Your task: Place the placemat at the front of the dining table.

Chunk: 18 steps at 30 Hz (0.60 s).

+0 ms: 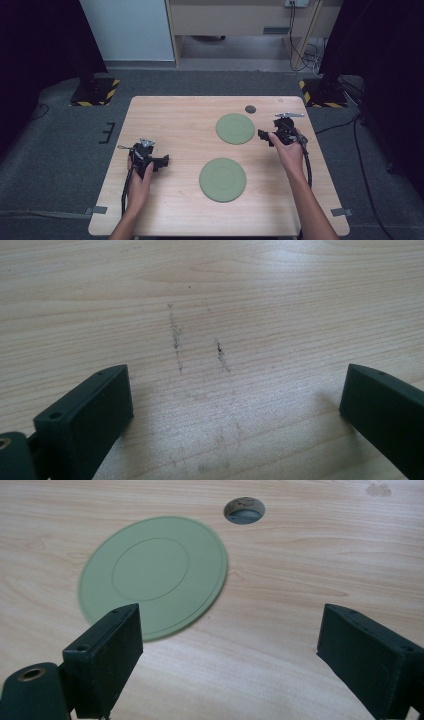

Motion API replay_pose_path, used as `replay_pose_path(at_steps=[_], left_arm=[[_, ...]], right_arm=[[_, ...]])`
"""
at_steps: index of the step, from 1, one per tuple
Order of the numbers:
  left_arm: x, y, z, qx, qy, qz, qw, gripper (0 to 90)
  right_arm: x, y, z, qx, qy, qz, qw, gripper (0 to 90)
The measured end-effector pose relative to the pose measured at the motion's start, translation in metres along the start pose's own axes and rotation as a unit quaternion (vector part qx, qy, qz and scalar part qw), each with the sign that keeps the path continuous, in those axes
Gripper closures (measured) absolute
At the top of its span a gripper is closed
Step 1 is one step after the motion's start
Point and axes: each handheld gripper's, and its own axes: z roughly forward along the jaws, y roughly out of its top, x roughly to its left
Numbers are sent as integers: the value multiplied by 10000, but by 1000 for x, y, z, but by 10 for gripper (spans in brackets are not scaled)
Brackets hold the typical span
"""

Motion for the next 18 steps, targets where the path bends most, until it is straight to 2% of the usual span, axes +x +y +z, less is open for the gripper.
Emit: replay_pose_path(at_steps=[7, 18], left_arm=[[0, 0, 0, -2, 1, -1, 10000, 0], [0, 0, 0, -1, 3, -2, 10000, 0]], right_arm=[[1, -18, -17, -13, 123, -79, 9999, 108], [-13, -46, -30, -40, 135, 138, 9998, 109]])
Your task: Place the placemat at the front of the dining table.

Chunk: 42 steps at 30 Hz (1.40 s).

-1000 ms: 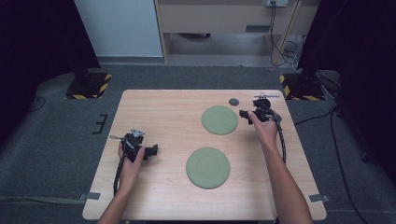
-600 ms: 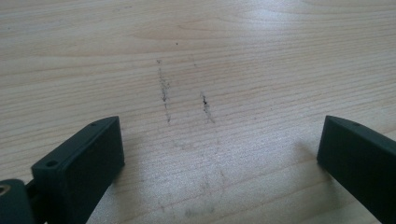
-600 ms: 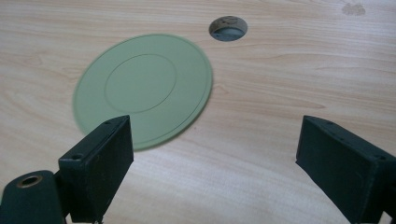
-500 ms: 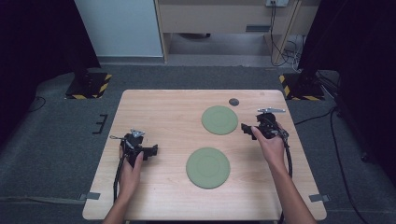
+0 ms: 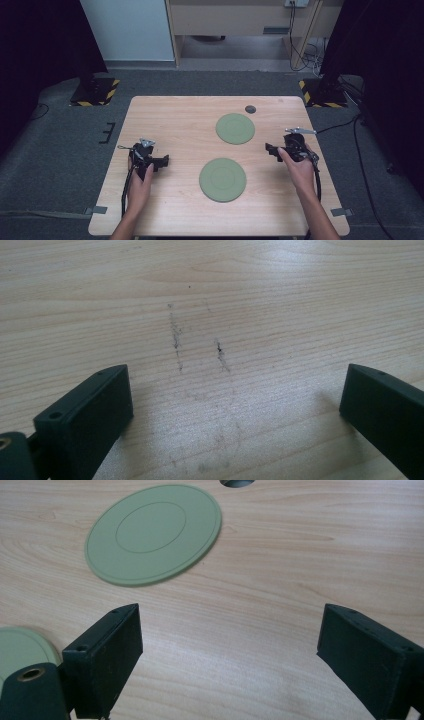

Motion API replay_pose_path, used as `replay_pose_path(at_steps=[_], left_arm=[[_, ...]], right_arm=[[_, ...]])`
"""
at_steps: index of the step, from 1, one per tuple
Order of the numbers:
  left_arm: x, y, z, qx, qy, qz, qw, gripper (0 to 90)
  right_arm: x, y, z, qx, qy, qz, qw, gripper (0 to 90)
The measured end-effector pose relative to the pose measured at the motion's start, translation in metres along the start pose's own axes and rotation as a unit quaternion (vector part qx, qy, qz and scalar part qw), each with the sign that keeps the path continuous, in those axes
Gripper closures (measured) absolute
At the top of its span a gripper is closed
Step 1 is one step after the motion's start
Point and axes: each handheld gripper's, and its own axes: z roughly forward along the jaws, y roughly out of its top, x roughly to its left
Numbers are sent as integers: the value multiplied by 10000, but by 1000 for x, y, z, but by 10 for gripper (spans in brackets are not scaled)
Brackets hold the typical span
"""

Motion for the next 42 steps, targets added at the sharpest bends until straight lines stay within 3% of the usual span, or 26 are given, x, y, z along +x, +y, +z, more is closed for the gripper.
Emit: replay_pose_path(at_steps=[9, 21, 34, 42], left_arm=[[0, 0, 0, -1, 0, -2, 10000, 0], [0, 0, 0, -1, 0, -2, 10000, 0], [0, 0, 0, -1, 0, -3, 10000, 0], [0, 0, 0, -2, 4, -9, 10000, 0]], right_arm=[[1, -22, -5, 34, 86, -14, 10000, 107], [7, -46, 4, 235, 60, -157, 9996, 104], [6, -53, 20, 348, -316, -176, 9987, 97], [11, -57, 24, 283, -543, -428, 9972, 86]])
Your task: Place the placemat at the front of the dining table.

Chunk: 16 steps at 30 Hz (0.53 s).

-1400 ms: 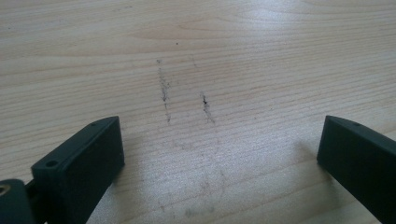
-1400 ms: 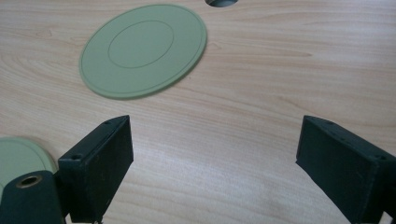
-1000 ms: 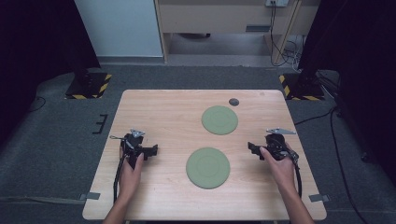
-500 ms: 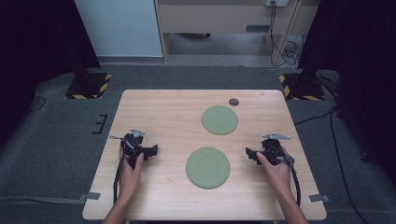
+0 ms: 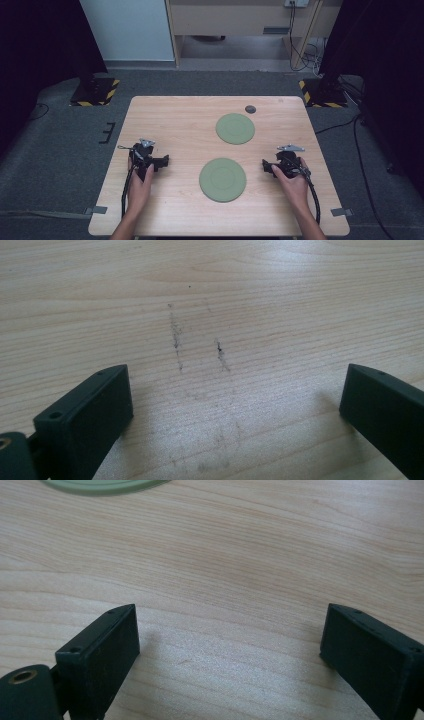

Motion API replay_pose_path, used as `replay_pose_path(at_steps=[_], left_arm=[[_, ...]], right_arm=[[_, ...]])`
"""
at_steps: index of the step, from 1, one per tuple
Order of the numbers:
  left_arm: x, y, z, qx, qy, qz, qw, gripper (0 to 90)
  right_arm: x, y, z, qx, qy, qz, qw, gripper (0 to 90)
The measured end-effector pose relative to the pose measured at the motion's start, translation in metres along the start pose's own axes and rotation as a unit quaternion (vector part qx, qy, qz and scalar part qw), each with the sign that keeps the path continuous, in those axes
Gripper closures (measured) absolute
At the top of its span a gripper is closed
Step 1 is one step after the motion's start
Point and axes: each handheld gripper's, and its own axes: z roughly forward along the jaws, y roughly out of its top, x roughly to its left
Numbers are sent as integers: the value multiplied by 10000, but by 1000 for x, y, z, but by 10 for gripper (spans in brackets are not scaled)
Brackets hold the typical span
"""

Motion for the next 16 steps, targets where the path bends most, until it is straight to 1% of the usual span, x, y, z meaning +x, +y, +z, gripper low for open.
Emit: replay_pose_path(at_steps=[2, 8, 10, 12, 16], left_arm=[[0, 0, 0, 0, -1, 0, 10000, 0], [0, 0, 0, 0, 1, -1, 10000, 0], [0, 0, 0, 0, 1, -3, 10000, 0], [0, 0, 0, 0, 2, -4, 10000, 0], [0, 0, 0, 3, -6, -2, 10000, 0]], right_arm=[[2, -1, 1, -32, -73, -81, 9999, 79], [1, -1, 2, -53, -68, -87, 9999, 61], [1, -1, 2, -32, -104, -67, 9999, 40], [1, -2, 2, 14, -166, 6, 9999, 7], [1, -2, 2, 31, -210, 56, 9998, 3]])
